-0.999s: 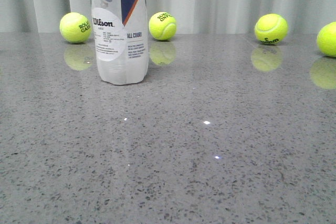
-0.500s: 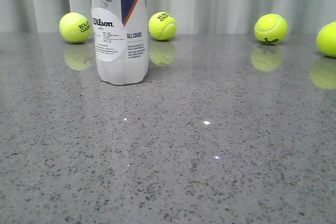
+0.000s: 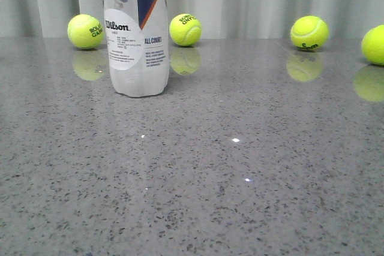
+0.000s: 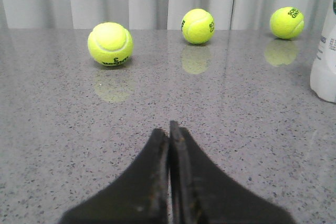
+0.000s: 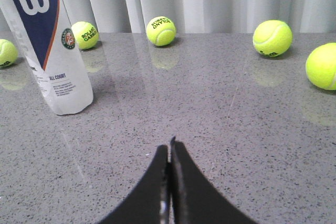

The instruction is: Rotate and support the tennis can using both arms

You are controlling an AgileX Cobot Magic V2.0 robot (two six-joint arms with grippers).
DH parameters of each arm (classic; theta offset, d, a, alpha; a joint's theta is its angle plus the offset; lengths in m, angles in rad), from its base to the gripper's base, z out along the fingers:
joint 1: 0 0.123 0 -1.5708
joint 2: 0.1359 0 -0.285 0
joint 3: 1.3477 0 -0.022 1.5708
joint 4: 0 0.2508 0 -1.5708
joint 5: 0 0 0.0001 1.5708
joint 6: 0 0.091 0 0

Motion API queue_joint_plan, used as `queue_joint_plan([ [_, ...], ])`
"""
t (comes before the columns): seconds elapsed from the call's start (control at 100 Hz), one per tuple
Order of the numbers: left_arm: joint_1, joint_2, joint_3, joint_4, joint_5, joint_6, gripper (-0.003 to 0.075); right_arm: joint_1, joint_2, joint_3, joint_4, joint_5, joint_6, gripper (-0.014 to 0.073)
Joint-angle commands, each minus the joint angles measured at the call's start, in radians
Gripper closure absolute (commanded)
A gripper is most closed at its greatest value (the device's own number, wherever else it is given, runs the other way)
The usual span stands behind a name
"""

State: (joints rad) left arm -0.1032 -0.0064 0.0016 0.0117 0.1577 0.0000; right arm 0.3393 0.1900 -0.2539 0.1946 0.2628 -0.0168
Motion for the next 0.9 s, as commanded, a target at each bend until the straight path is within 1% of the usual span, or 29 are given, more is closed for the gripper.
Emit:
queue_joint_plan([
  [0.0, 0.003, -0.033, 0.044, -0.012, -0.097, -0.013, 0.0739, -0.007, 0.01, -0.027, 0.004, -0.085, -0.004, 0.0663],
  [0.69, 0.003, -0.033, 0.044, -0.012, -0.097, -0.013, 0.0738, -0.007, 0.008, -0.019, 0.004, -0.087, -0.004, 0.0663],
  [0.8, 0.003, -0.033, 0.044, -0.012, -0.097, -0.013, 0.0739, -0.023, 0.008, 0.025, 0.004, -0.141, -0.004, 0.0663],
  [0.889, 0.003, -0.033, 0.044, -0.012, -0.097, -0.013, 0.0738, -0.071, 0.003, 0.079, 0.004, -0.219, -0.004, 0.0663],
])
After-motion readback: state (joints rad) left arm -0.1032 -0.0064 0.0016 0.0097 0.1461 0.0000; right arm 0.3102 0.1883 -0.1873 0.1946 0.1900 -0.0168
